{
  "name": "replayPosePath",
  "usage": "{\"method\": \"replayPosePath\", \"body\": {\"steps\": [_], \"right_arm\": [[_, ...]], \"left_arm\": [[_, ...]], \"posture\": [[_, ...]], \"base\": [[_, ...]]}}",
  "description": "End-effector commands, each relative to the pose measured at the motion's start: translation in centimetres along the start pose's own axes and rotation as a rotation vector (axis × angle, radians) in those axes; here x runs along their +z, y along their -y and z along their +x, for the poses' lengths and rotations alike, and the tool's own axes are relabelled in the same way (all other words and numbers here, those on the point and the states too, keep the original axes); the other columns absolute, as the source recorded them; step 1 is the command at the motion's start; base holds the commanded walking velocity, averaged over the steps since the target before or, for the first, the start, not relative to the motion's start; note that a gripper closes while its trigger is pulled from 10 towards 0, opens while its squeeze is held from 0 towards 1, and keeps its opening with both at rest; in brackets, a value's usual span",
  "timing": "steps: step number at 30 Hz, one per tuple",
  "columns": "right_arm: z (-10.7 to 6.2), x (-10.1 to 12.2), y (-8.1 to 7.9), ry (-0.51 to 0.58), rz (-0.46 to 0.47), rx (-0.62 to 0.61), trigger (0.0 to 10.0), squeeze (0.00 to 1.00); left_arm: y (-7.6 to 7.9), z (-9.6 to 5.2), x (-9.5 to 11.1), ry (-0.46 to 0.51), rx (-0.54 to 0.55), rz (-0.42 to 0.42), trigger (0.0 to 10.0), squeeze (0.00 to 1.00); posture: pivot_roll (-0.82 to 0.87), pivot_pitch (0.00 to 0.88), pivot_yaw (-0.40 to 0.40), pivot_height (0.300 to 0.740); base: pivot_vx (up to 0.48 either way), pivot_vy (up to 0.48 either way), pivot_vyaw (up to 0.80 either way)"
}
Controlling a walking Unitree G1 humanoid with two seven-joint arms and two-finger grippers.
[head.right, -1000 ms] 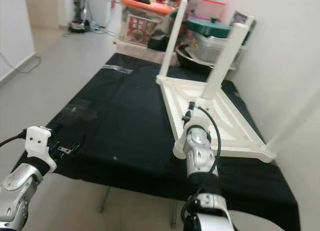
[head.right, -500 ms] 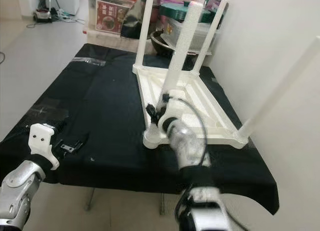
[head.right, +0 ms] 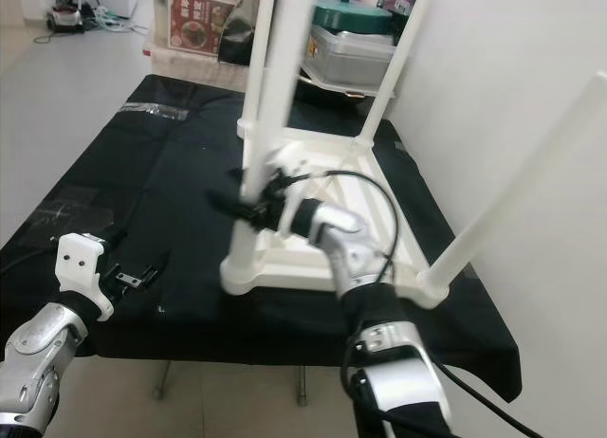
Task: Building children table
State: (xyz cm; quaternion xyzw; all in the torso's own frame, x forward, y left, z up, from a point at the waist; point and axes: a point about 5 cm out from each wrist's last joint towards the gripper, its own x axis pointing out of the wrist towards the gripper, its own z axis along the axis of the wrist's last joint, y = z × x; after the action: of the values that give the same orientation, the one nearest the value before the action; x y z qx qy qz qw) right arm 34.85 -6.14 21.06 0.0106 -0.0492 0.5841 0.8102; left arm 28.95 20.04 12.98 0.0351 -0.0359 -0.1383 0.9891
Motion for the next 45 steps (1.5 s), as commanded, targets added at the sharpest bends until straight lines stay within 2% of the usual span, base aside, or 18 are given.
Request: {"method": "replayPosePath", "body": {"steps": [1,5,7,10,11,12,15,16,19,23,24,29,30,32,33,36,38,45], "right_arm": [[0.3,-1.9,-1.7,-0.046,0.051,0.121,4.1,0.00],[-0.2,-2.6,-1.6,-0.057,0.056,0.096,3.5,0.00],[-1.1,-4.2,0.3,-0.107,0.086,-0.184,0.0,0.00],[-3.9,-6.6,3.5,-0.257,0.131,-0.749,0.0,0.00],[-3.9,-6.6,3.5,-0.257,0.131,-0.749,0.0,0.00],[-6.4,-7.6,4.5,-0.325,0.170,-1.017,0.0,0.00],[-8.1,-8.3,4.9,-0.375,0.195,-1.186,0.0,0.00],[-10.9,-9.3,4.5,-0.428,0.246,-1.413,0.0,0.00],[-13.7,-9.9,2.9,-0.469,0.259,-1.626,0.0,0.00],[-13.2,-10.0,2.1,-0.462,0.288,-1.589,0.0,0.00],[-10.8,-9.5,1.5,-0.394,0.323,-1.449,10.0,0.00],[-8.9,-8.0,1.6,-0.295,0.260,-1.325,10.0,0.00],[-8.7,-7.3,2.0,-0.258,0.241,-1.301,10.0,1.00],[-8.7,-6.5,2.8,-0.241,0.225,-1.289,10.0,1.00],[-8.8,-5.4,3.7,-0.206,0.210,-1.264,10.0,0.00],[-8.3,-2.9,4.5,-0.110,0.170,-1.080,10.0,0.00],[-8.0,-1.4,4.1,-0.056,0.090,-0.816,10.0,0.00],[-6.8,-1.9,3.0,-0.128,0.012,-0.369,10.0,0.00]], "left_arm": [[0.5,-0.1,-0.4,-0.005,-0.009,-0.012,10.0,0.00],[0.4,-0.1,-0.4,-0.004,-0.011,-0.013,10.0,0.00],[0.5,-0.1,-0.4,-0.002,-0.016,-0.016,10.0,0.00],[0.5,-0.1,-0.3,0.001,-0.018,-0.018,10.0,0.00],[0.5,-0.1,-0.3,0.001,-0.018,-0.018,10.0,0.00],[0.4,-0.2,-0.3,0.002,-0.018,-0.019,10.0,0.00],[0.4,-0.2,-0.3,0.003,-0.018,-0.019,10.0,0.00],[0.4,-0.2,-0.2,0.004,-0.017,-0.018,10.0,0.00],[0.3,-0.2,-0.2,0.004,-0.015,-0.017,10.0,0.00],[0.3,-0.2,-0.2,0.004,-0.015,-0.016,10.0,0.00],[0.2,-0.3,-0.2,0.003,-0.015,-0.017,10.0,0.00],[0.2,-0.2,-0.2,0.004,-0.016,-0.018,10.0,0.00],[0.2,-0.2,-0.2,0.004,-0.016,-0.018,10.0,0.00],[0.3,-0.2,-0.2,0.004,-0.015,-0.017,10.0,0.00],[0.3,-0.1,-0.2,0.004,-0.014,-0.017,10.0,0.00],[0.4,-0.1,-0.2,0.007,-0.011,-0.019,10.0,0.00],[0.5,0.0,-0.3,0.009,-0.011,-0.023,10.0,0.00],[0.6,0.1,-0.5,0.007,-0.021,-0.027,10.0,0.00]], "posture": [[0.17,0.000,-0.217,0.740],[0.17,0.000,-0.217,0.740],[0.16,0.000,-0.208,0.740],[0.15,0.000,-0.201,0.740],[0.15,0.000,-0.201,0.740],[0.14,0.000,-0.196,0.740],[0.14,0.000,-0.196,0.740],[0.13,0.000,-0.193,0.740],[0.12,0.000,-0.187,0.740],[0.12,0.000,-0.181,0.740],[0.11,0.000,-0.180,0.740],[0.11,0.000,-0.181,0.740],[0.12,0.000,-0.182,0.740],[0.12,0.000,-0.187,0.740],[0.12,0.000,-0.193,0.740],[0.12,0.000,-0.196,0.740],[0.13,0.000,-0.204,0.740],[0.14,0.000,-0.215,0.740]], "base": [[0.000,0.000,0.00],[0.000,0.000,0.00],[0.000,0.000,0.00],[0.000,0.000,0.00],[0.000,0.000,0.00],[0.000,0.000,0.00],[0.000,0.000,0.00],[0.000,0.000,0.00],[0.000,0.000,0.00],[0.000,0.000,0.00],[0.000,0.000,0.00],[0.000,0.000,0.00],[0.000,0.000,0.00],[0.000,0.000,0.00],[0.000,0.000,0.00],[0.000,0.000,0.00],[0.000,0.000,0.00],[0.000,0.000,0.00]]}}
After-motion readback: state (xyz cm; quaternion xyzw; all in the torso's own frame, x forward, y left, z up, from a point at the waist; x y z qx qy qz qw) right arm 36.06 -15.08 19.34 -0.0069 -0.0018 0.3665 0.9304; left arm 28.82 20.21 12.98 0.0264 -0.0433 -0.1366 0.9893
